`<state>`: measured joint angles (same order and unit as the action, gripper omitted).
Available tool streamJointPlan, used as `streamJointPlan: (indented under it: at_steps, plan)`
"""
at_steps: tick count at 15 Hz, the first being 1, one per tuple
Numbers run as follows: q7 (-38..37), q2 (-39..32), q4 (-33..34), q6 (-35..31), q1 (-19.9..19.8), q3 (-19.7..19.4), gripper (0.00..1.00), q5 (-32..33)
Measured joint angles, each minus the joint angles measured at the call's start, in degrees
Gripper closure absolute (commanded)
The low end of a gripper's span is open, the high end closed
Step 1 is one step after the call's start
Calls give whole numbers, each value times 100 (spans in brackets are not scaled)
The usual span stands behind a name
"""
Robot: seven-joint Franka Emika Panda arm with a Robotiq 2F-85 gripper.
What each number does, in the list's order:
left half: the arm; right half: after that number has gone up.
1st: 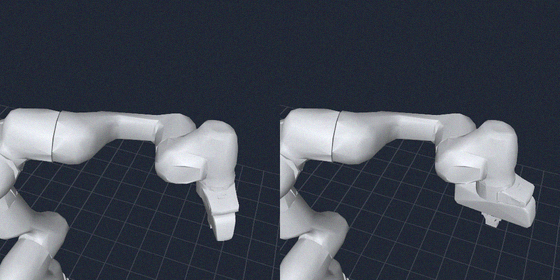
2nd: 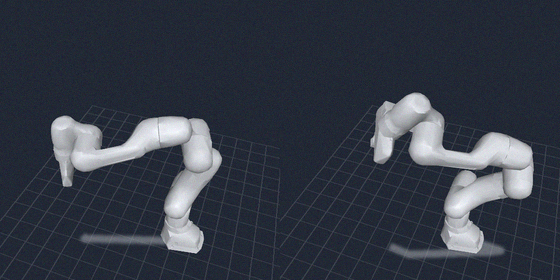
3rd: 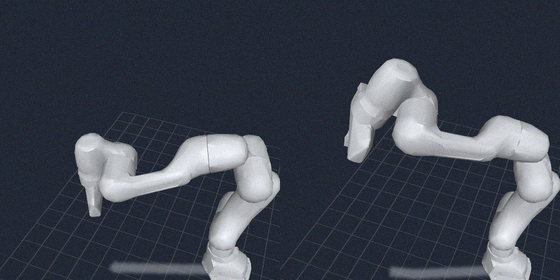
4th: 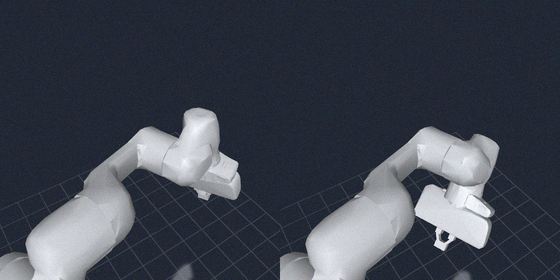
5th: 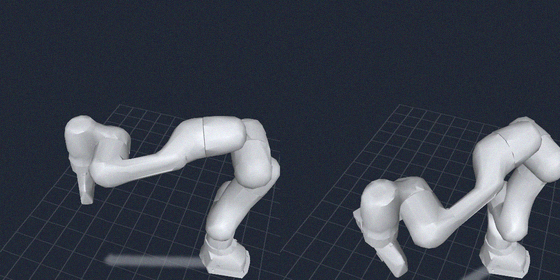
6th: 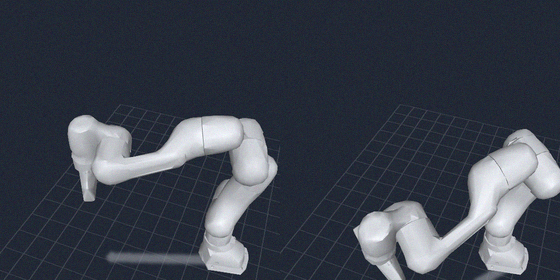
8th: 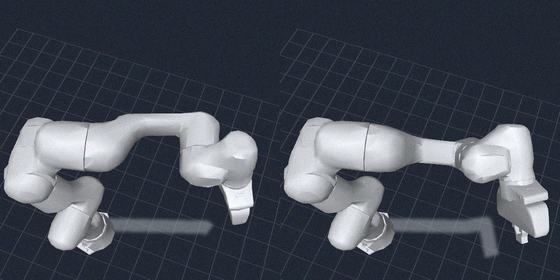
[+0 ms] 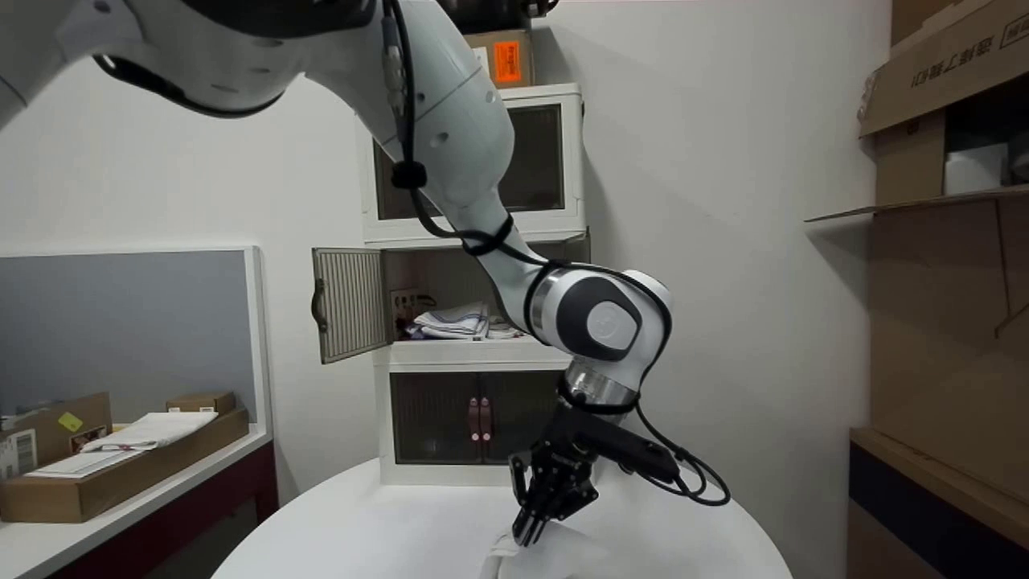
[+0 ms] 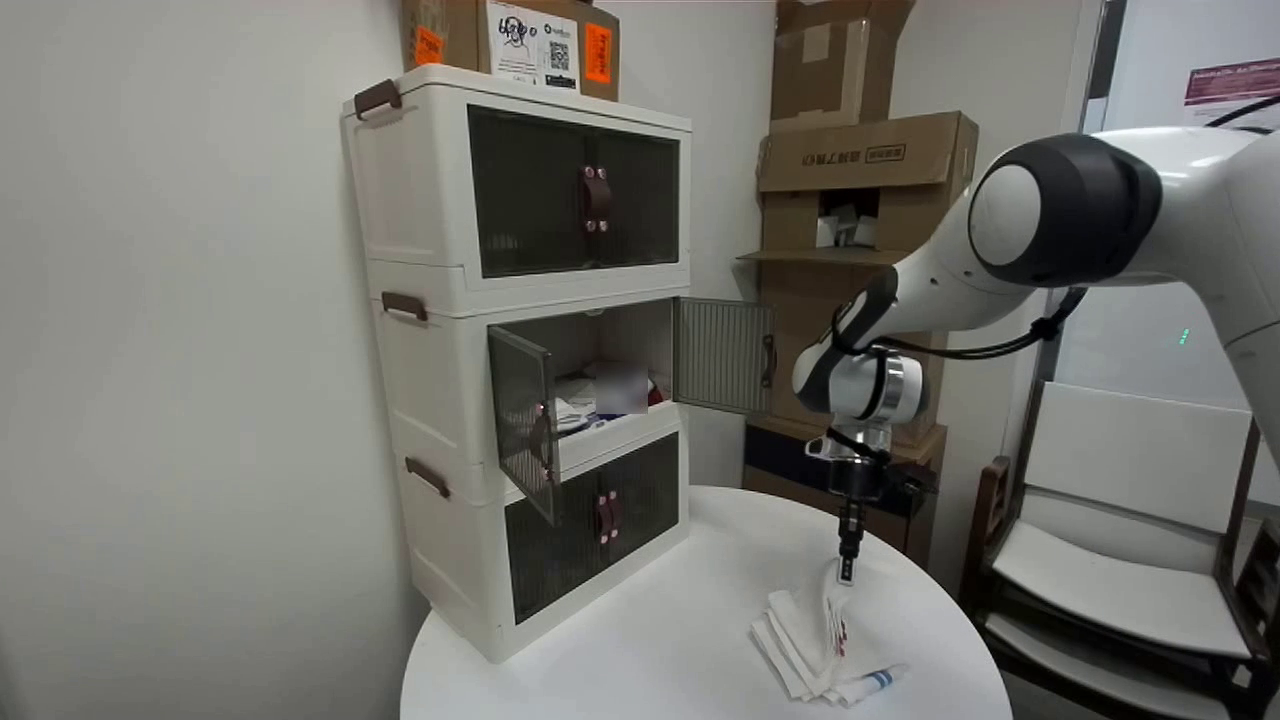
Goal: Move the cloth from the table and place it in the cabinet
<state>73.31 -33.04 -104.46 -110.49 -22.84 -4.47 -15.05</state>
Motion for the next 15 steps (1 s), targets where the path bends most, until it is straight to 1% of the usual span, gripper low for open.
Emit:
streamJointPlan:
  at_steps: [3,7,13,14,15]
  plan:
    - [-253,339,-301,-225,236,0,98,11]
    - [-492,595,-666,-698,400,1,98,52]
    - [-541,1288,-1269,-1893,684,131,98,50]
    - [-555,1451,-1349,-1990,734,164,93,48]
    - [-559,1620,-1412,-1990,777,198,93,48]
